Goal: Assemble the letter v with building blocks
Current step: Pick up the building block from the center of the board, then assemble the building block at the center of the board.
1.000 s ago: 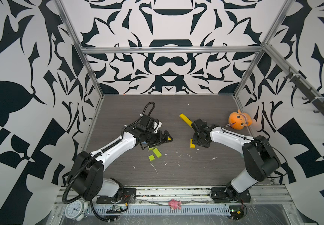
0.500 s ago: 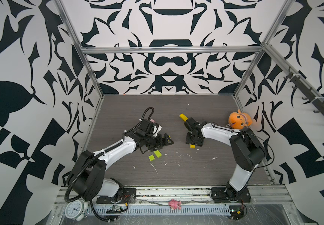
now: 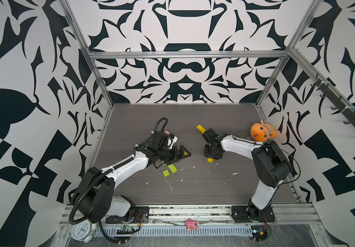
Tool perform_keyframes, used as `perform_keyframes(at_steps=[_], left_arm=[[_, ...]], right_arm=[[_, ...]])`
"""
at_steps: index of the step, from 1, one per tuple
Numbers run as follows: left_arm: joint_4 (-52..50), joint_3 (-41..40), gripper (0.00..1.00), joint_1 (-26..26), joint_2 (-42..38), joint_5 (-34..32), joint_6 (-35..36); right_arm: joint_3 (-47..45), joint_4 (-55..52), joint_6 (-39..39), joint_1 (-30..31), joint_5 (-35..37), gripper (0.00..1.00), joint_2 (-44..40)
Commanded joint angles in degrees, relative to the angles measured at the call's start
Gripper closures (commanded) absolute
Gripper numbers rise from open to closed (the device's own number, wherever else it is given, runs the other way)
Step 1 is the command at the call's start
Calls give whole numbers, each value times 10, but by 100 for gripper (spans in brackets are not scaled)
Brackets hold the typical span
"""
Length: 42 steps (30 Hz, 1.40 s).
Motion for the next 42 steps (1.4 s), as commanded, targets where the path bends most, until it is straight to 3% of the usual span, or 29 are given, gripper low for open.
perform_keyframes(at_steps=[1, 10, 19, 26, 42], left_arm=[[-2, 21, 1, -2, 0, 5, 4], [-8, 102, 1, -3, 44, -8, 29], [4, 202, 1, -4, 111, -39, 54], [22, 212, 1, -5, 150, -22, 66], [46, 197, 1, -5, 164, 0, 49]], right_arm=[[20, -3, 8, -50, -10, 72, -36], [180, -76, 0, -176, 1, 74, 24], [349, -126, 79, -205, 24, 75, 166], [351, -114, 167, -203, 35, 76, 199], [386, -124, 166, -174, 55, 75, 248]])
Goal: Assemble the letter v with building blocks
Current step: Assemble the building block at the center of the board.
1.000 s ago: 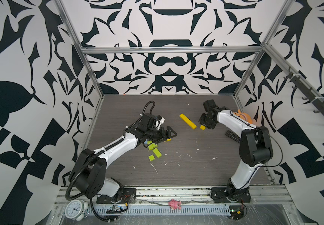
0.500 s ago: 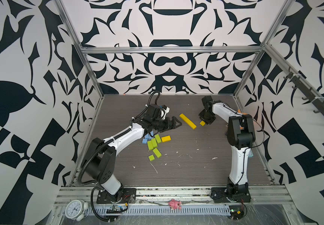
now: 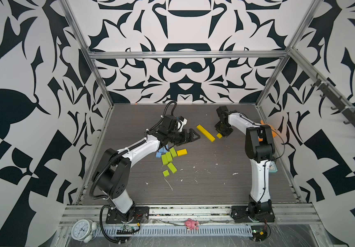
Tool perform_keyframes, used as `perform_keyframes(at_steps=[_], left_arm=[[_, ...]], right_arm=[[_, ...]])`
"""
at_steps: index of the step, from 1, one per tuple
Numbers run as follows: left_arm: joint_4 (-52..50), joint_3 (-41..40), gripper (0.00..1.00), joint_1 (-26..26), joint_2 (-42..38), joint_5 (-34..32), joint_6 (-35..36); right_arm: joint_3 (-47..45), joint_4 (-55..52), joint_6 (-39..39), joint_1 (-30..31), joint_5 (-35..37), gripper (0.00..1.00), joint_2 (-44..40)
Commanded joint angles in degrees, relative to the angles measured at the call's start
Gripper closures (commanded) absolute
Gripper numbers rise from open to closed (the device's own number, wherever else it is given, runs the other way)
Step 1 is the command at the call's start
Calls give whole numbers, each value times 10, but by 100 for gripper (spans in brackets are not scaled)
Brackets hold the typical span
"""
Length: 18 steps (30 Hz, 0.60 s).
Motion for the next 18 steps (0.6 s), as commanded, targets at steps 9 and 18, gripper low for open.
perform_keyframes(at_steps=[9, 18], left_arm=[[12, -8, 1, -3, 9, 14, -5], [11, -9, 1, -7, 11, 15, -4]], right_arm=[[23, -17, 10, 16, 15, 73, 8], [12, -22, 22, 26, 23, 71, 3]])
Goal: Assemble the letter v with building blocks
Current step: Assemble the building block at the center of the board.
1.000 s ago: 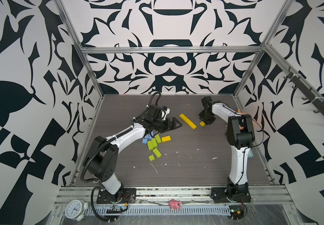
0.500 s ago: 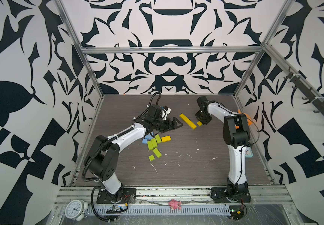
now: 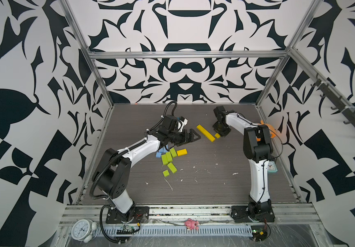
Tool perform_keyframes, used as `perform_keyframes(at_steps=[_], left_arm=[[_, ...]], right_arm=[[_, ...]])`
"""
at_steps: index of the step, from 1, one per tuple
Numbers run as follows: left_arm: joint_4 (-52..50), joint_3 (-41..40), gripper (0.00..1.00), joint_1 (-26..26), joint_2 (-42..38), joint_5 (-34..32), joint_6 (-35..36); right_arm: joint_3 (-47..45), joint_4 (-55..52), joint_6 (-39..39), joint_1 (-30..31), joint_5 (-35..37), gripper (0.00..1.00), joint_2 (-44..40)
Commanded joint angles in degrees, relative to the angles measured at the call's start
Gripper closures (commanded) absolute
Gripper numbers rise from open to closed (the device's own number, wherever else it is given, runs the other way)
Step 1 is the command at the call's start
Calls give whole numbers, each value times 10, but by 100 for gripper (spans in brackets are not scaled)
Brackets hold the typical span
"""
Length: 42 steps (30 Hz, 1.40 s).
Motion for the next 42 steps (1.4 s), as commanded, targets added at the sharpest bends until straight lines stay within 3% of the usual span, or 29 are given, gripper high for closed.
perform_keyframes(at_steps=[1, 28, 42], left_arm=[[10, -8, 1, -4, 10, 9, -2], [5, -6, 1, -6, 7, 11, 1], [3, -5, 1, -7, 7, 11, 3]], right_arm=[[4, -17, 15, 6, 10, 71, -4], [-15, -10, 38, 13, 22, 62, -20], [-20, -4, 47, 17, 22, 65, -28]])
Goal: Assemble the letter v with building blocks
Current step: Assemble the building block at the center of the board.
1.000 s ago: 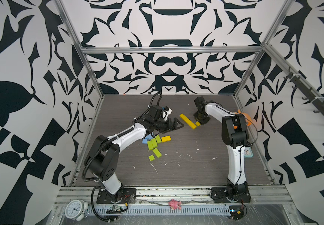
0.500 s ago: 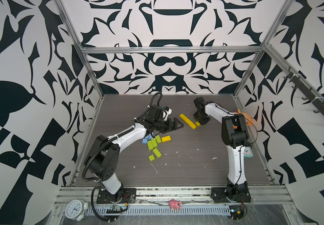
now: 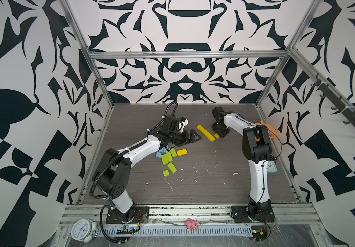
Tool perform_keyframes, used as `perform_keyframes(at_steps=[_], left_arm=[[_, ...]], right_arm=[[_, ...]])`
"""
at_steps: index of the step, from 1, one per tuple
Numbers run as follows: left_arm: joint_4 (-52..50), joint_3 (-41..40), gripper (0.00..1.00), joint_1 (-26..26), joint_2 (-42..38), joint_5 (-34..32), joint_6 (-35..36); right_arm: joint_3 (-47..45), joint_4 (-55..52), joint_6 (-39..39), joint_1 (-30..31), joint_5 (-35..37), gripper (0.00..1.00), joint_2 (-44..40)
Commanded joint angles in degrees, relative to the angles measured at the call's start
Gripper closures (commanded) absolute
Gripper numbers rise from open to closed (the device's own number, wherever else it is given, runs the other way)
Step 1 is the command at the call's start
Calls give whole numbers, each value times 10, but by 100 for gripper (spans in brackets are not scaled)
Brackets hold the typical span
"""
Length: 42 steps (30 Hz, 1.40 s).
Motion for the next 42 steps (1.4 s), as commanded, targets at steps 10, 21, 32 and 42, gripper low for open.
perform_keyframes(at_steps=[10, 21, 32, 42], left_arm=[[3, -5, 0, -4, 6, 10, 4], [1, -4, 1, -6, 4, 10, 5], [-2, -3, 0, -7, 3, 9, 8], [-4, -2, 1, -7, 3, 8, 9]], right_arm=[[-16, -6, 20, 11, -1, 67, -30], [-17, -5, 25, 16, 0, 67, -32], [-23, -4, 30, 19, -1, 67, -35], [-28, -5, 31, 19, 0, 66, -39]])
